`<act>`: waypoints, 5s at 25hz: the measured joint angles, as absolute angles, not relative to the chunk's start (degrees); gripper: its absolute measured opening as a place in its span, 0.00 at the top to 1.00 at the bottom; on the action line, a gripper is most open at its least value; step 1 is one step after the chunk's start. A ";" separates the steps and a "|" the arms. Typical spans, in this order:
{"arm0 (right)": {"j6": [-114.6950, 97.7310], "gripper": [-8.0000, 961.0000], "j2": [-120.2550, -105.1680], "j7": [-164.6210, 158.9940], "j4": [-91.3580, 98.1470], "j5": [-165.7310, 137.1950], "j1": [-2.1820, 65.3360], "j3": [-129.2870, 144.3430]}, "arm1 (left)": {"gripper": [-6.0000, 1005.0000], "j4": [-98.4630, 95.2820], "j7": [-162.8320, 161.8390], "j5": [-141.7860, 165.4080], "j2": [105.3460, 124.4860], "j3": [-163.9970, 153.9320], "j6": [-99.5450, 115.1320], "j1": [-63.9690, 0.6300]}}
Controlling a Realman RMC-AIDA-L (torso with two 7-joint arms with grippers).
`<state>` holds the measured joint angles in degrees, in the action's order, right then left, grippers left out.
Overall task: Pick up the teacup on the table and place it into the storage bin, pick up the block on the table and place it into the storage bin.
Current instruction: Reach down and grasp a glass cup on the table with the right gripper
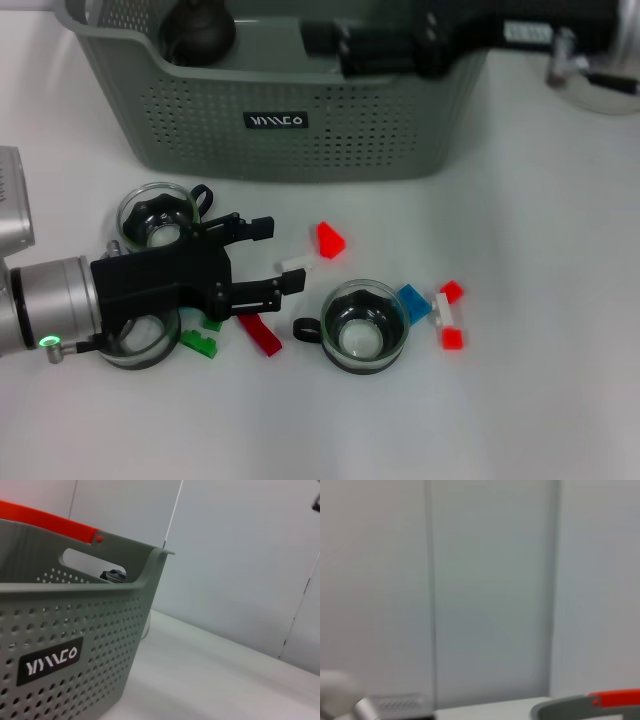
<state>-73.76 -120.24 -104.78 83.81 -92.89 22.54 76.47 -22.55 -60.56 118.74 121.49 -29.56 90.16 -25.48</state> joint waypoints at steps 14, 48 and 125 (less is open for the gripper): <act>-101.09 0.05 -120.23 -94.57 74.79 -92.36 21.47 60.23 | 0.14 -22.68 -60.56 118.74 120.85 -29.43 90.72 -24.94; -100.58 0.05 -120.50 -88.05 65.36 -97.30 22.64 60.08 | 0.14 -24.69 -58.70 118.48 120.38 -29.52 92.90 -25.52; -99.09 0.05 -119.85 -92.56 59.44 -117.70 30.34 56.94 | 0.14 -26.39 -65.35 120.07 120.15 -29.10 90.55 -29.40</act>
